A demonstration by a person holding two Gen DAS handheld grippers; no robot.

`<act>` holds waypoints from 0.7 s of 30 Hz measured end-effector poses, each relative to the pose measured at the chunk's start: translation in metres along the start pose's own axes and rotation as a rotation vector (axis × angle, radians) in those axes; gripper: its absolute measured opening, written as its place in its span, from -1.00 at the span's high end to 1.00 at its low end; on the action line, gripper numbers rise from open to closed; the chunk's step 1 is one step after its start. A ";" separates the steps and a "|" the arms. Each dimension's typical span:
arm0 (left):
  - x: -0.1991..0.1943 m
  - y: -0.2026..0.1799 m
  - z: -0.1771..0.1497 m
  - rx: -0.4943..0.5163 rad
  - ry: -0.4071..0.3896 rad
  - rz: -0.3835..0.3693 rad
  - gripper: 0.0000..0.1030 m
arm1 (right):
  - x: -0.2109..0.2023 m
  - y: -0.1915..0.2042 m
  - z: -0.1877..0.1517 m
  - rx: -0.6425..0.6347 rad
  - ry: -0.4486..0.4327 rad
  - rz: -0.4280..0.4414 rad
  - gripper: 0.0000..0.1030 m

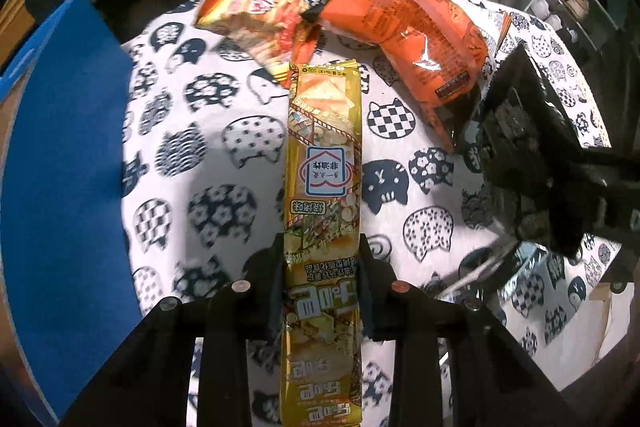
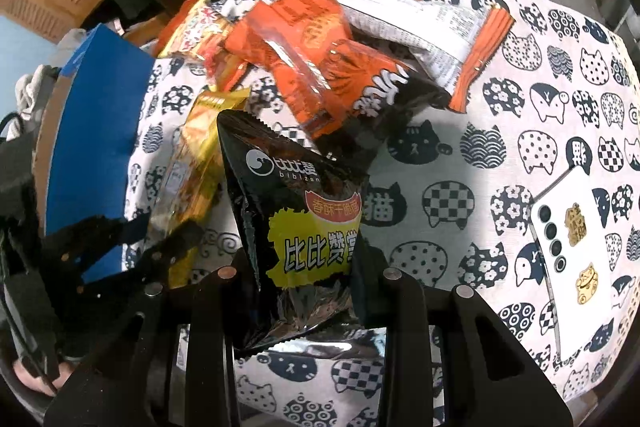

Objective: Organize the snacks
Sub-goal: 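Carry the yellow bar packet into the box with left tool while right tool carries black bag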

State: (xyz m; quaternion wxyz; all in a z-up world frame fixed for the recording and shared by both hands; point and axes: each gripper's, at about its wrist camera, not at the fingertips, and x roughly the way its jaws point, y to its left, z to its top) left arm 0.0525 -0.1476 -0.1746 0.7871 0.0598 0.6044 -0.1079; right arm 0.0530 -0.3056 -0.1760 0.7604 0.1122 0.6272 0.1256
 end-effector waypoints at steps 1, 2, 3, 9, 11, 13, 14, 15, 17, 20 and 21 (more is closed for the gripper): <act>-0.005 0.002 -0.002 -0.003 -0.007 -0.003 0.40 | -0.001 0.002 0.000 -0.003 -0.003 0.001 0.39; -0.010 0.006 -0.003 -0.006 -0.016 -0.006 0.40 | -0.002 0.006 0.001 -0.009 -0.006 0.003 0.39; -0.018 0.008 -0.004 -0.006 -0.028 -0.006 0.40 | -0.003 0.010 0.001 -0.014 -0.010 0.004 0.39; -0.046 0.015 -0.005 -0.016 -0.085 -0.009 0.40 | -0.011 0.030 0.001 -0.043 -0.029 0.000 0.39; -0.056 0.017 -0.007 -0.019 -0.105 -0.007 0.40 | -0.014 0.037 0.000 -0.055 -0.036 -0.002 0.39; -0.064 0.021 -0.012 -0.023 -0.123 -0.010 0.40 | -0.019 0.044 0.000 -0.063 -0.044 0.000 0.39; -0.068 0.024 -0.011 -0.024 -0.128 -0.012 0.40 | -0.021 0.048 -0.001 -0.069 -0.048 0.001 0.39; -0.071 0.025 -0.009 -0.025 -0.133 -0.015 0.40 | -0.023 0.052 -0.001 -0.075 -0.053 0.003 0.39; -0.086 0.033 -0.007 -0.029 -0.152 -0.020 0.40 | -0.026 0.060 -0.001 -0.085 -0.061 0.005 0.39; -0.103 0.044 -0.005 -0.039 -0.191 -0.019 0.40 | -0.037 0.063 -0.004 -0.097 -0.070 0.012 0.39; -0.109 0.049 -0.004 -0.048 -0.203 -0.018 0.40 | -0.038 0.066 -0.003 -0.100 -0.073 0.014 0.39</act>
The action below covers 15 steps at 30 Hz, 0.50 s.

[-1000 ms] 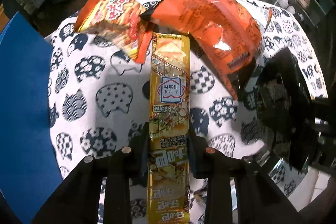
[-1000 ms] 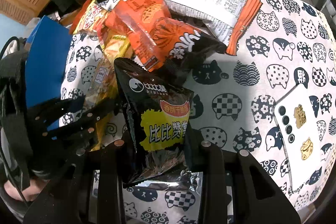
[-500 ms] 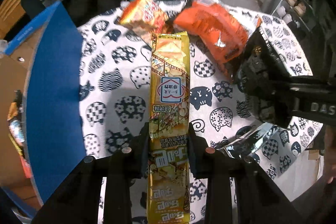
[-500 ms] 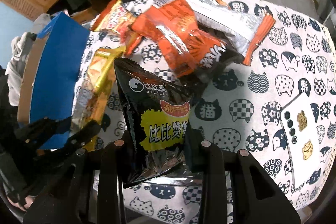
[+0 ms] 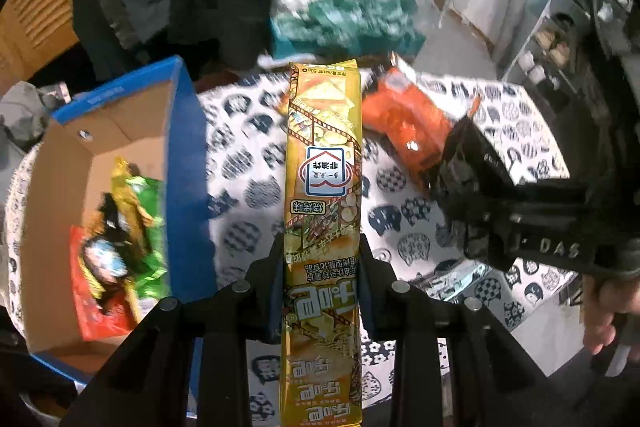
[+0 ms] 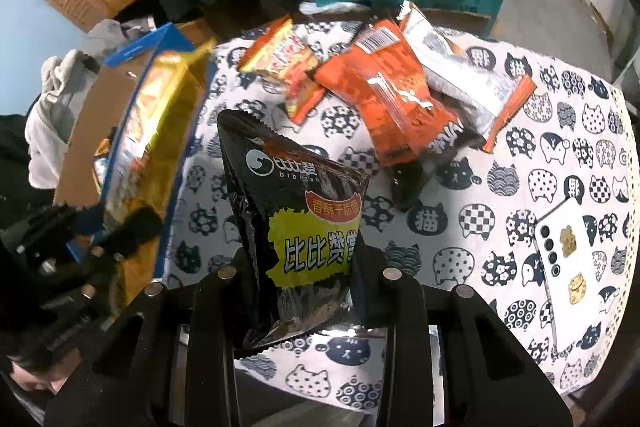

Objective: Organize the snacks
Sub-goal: 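Carry the yellow bar packet into the box with left tool while right tool carries black bag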

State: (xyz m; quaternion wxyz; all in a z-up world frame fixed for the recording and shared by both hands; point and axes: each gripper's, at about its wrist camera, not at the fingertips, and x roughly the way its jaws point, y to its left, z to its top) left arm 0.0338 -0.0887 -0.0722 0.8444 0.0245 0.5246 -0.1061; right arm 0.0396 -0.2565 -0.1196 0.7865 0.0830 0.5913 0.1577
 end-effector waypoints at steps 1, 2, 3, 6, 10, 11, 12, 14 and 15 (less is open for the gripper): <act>-0.005 0.004 0.002 -0.009 -0.010 -0.001 0.40 | -0.002 0.004 0.001 -0.005 -0.003 0.001 0.39; -0.011 0.009 0.003 -0.017 -0.021 0.000 0.40 | -0.003 0.008 0.002 -0.010 -0.007 0.003 0.39; -0.015 0.013 0.004 -0.025 -0.030 0.003 0.40 | -0.004 0.012 0.005 -0.016 -0.011 0.006 0.39; -0.029 0.030 0.007 -0.046 -0.062 0.016 0.40 | -0.007 0.025 0.011 -0.030 -0.021 0.014 0.39; -0.042 0.052 0.006 -0.070 -0.089 0.036 0.40 | -0.006 0.040 0.020 -0.049 -0.030 0.027 0.39; -0.045 0.058 0.006 -0.077 -0.095 0.043 0.40 | -0.006 0.043 0.021 -0.052 -0.030 0.031 0.39; -0.047 0.065 0.006 -0.086 -0.102 0.053 0.40 | -0.006 0.046 0.023 -0.057 -0.032 0.036 0.39; -0.052 0.076 0.005 -0.105 -0.112 0.065 0.40 | -0.004 0.052 0.026 -0.062 -0.034 0.040 0.39; -0.054 0.084 0.004 -0.117 -0.117 0.072 0.40 | -0.004 0.057 0.028 -0.064 -0.035 0.042 0.39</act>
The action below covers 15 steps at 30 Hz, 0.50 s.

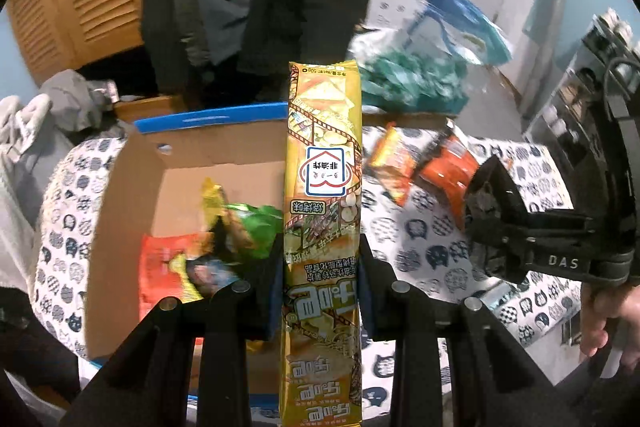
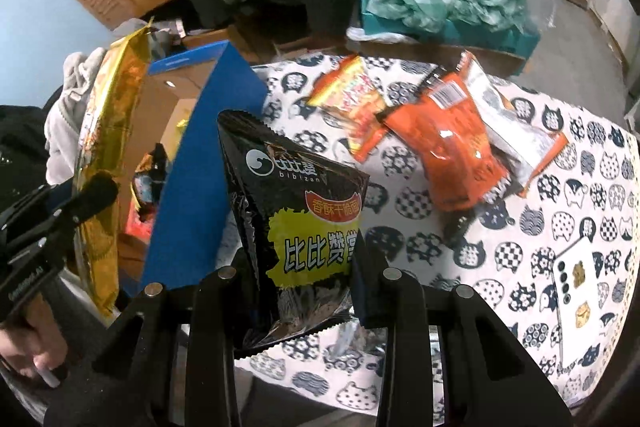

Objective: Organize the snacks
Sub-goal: 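Carry the yellow bar packet into the box with left tool while right tool carries black bag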

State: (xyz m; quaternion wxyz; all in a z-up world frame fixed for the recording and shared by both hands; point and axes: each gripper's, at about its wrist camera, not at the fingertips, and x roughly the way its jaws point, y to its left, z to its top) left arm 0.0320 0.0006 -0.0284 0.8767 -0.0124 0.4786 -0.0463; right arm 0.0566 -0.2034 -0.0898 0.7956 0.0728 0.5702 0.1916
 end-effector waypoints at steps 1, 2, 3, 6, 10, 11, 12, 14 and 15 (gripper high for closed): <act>0.000 0.005 -0.001 -0.008 -0.002 0.006 0.40 | 0.001 0.004 0.002 -0.003 0.000 0.004 0.39; -0.001 0.011 -0.001 -0.019 -0.003 0.014 0.40 | 0.001 0.008 0.005 -0.006 -0.001 0.009 0.39; -0.001 0.018 -0.001 -0.030 -0.004 0.021 0.40 | 0.002 0.012 0.008 -0.010 -0.001 0.013 0.39; 0.001 0.032 -0.003 -0.055 0.003 0.035 0.40 | 0.004 0.027 0.014 -0.032 -0.002 0.024 0.39; 0.005 0.052 -0.004 -0.078 0.012 0.059 0.40 | 0.009 0.050 0.022 -0.065 0.000 0.044 0.39; 0.007 0.056 -0.005 -0.080 0.014 0.070 0.40 | 0.010 0.055 0.023 -0.074 0.002 0.048 0.39; 0.007 0.060 -0.006 -0.083 0.015 0.079 0.39 | 0.011 0.060 0.025 -0.082 0.004 0.052 0.39; 0.012 0.070 -0.008 -0.097 0.025 0.090 0.39 | 0.015 0.071 0.029 -0.097 0.007 0.061 0.39; 0.014 0.074 -0.009 -0.104 0.033 0.091 0.39 | 0.017 0.076 0.031 -0.103 0.009 0.065 0.39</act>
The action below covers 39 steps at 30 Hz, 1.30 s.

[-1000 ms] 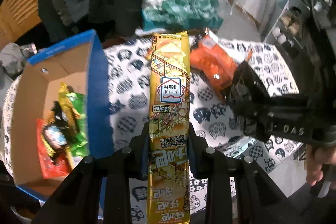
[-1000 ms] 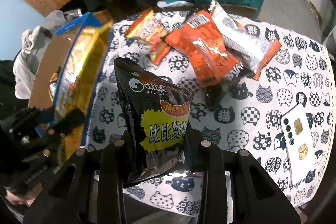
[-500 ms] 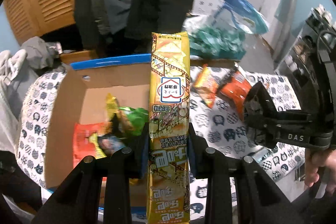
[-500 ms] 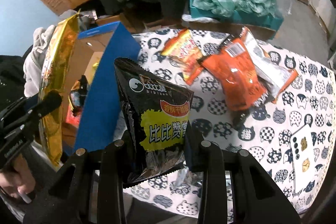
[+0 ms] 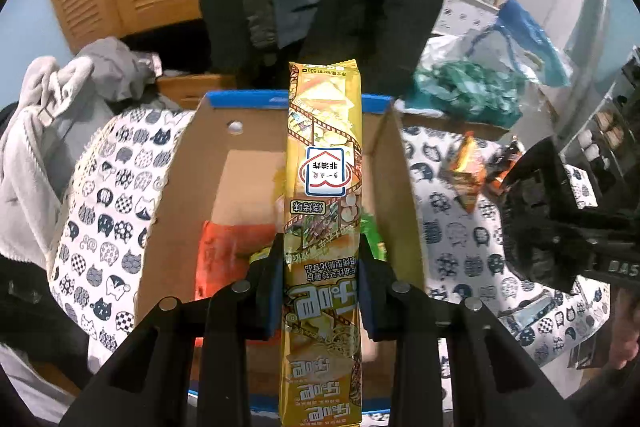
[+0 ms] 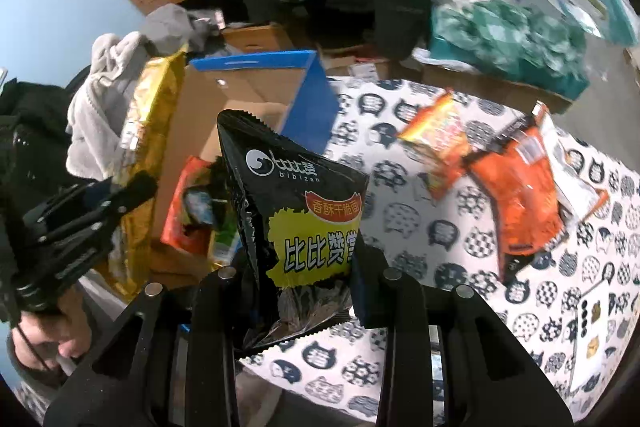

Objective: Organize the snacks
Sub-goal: 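Carry the yellow bar packet into the box with left tool while right tool carries black bag, then open left tool to drop the yellow packet while right tool lowers black bag into box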

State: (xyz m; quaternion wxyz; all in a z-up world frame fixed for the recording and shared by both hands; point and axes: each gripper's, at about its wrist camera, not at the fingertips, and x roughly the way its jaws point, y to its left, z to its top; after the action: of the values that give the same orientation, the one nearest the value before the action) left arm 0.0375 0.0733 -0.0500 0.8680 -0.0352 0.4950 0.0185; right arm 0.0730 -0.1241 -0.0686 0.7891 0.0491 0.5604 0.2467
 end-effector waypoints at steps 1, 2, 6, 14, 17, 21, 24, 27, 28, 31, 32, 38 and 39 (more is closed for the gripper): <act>0.005 0.006 -0.001 -0.013 0.011 0.002 0.39 | 0.002 0.004 0.002 -0.007 0.002 0.004 0.39; 0.008 0.010 -0.002 -0.021 0.019 0.004 0.39 | 0.003 0.008 0.004 -0.014 0.003 0.008 0.39; 0.024 0.032 -0.006 -0.067 0.055 0.019 0.39 | 0.010 0.027 0.012 -0.044 0.012 0.021 0.39; 0.045 0.061 -0.012 -0.121 0.095 0.030 0.39 | 0.026 0.057 0.023 -0.090 0.037 0.040 0.39; 0.052 0.067 -0.013 -0.137 0.107 0.030 0.40 | 0.032 0.068 0.026 -0.106 0.045 0.044 0.39; 0.053 0.070 -0.016 -0.146 0.113 0.023 0.48 | 0.040 0.080 0.029 -0.123 0.055 0.048 0.39; 0.051 0.072 -0.016 -0.147 0.111 0.015 0.48 | 0.047 0.088 0.032 -0.135 0.066 0.048 0.39; 0.046 0.074 -0.018 -0.156 0.115 0.007 0.43 | 0.055 0.096 0.034 -0.146 0.077 0.048 0.39; 0.044 0.075 -0.018 -0.161 0.111 0.001 0.40 | 0.057 0.098 0.034 -0.150 0.081 0.047 0.39; 0.036 0.079 -0.021 -0.167 0.093 0.009 0.14 | 0.067 0.105 0.034 -0.161 0.101 0.047 0.39; 0.033 0.080 -0.021 -0.169 0.089 0.012 0.01 | 0.070 0.107 0.034 -0.163 0.107 0.045 0.39; 0.018 0.089 -0.026 -0.177 0.062 0.026 -0.35 | 0.091 0.112 0.030 -0.173 0.150 0.031 0.39; 0.017 0.089 -0.026 -0.175 0.058 0.032 -0.36 | 0.094 0.113 0.029 -0.176 0.157 0.026 0.39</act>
State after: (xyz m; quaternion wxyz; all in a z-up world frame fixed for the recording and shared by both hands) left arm 0.0178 0.1599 -0.0819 0.8465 -0.1036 0.5169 0.0744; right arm 0.0857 0.0220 -0.0992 0.7410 -0.0325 0.5958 0.3081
